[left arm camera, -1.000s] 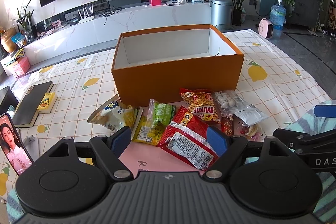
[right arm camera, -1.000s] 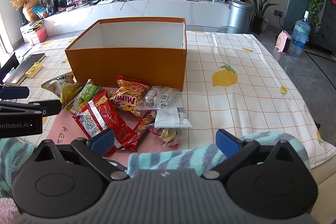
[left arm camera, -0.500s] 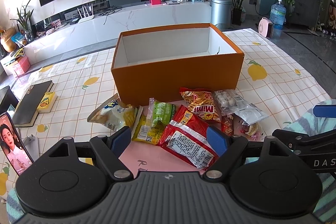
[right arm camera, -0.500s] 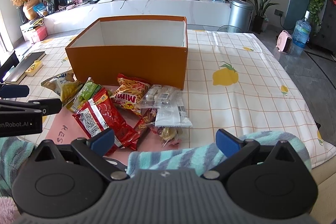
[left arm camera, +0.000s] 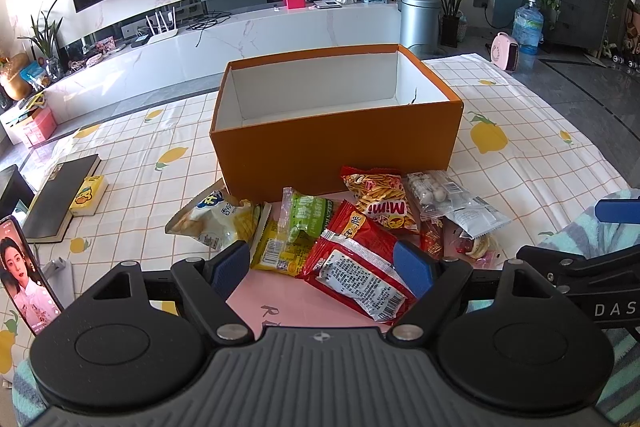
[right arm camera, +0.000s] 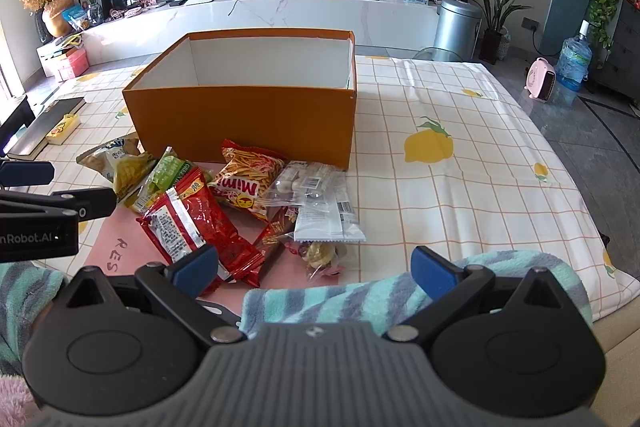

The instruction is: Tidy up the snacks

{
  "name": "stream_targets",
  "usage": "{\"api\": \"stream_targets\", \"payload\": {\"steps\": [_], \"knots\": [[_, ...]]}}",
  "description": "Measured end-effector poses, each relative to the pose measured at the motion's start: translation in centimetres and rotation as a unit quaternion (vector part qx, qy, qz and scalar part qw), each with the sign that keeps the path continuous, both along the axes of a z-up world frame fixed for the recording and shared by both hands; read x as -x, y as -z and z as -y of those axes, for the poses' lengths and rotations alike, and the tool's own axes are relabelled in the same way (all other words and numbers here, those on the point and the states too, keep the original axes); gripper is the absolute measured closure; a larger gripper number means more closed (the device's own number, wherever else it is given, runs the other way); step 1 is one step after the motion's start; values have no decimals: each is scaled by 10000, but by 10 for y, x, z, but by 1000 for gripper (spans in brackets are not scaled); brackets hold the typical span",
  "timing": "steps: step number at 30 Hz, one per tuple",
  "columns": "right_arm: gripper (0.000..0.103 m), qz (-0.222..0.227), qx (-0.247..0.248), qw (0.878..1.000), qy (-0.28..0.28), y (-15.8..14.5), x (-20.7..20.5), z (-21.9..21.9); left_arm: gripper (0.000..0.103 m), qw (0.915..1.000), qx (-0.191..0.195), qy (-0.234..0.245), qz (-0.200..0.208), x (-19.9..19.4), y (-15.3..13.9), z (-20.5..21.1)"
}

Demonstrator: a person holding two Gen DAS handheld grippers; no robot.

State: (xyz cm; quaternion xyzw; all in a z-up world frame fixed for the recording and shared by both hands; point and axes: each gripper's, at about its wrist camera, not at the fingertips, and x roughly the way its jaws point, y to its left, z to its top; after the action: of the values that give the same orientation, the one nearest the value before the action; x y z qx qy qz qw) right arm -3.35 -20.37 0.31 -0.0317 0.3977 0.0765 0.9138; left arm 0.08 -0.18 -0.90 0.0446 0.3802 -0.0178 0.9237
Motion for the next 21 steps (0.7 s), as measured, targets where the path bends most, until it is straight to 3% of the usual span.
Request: {"api": "stream_targets", "payload": {"steps": [11, 14, 17, 19, 21], "knots": [[4, -25, -34, 10000, 3, 5, -4, 4, 8, 9998, 181, 113, -62, -4, -2, -4], [4, -39, -51, 10000, -54, 9, -9, 3, 21, 9993, 342, 82, -127, -10, 0, -10], [19, -86, -56, 9999, -101, 15, -15, 2, 32, 9978, 610, 120, -219, -17, 3, -15], [22, -141, -69, 9998, -74, 19, -22, 2, 41, 9961, 782, 180, -355, -23, 8, -17], [30, -186, -86, 9998, -43, 24, -29, 3, 43, 9943, 938, 194, -468, -28, 13, -18]]}}
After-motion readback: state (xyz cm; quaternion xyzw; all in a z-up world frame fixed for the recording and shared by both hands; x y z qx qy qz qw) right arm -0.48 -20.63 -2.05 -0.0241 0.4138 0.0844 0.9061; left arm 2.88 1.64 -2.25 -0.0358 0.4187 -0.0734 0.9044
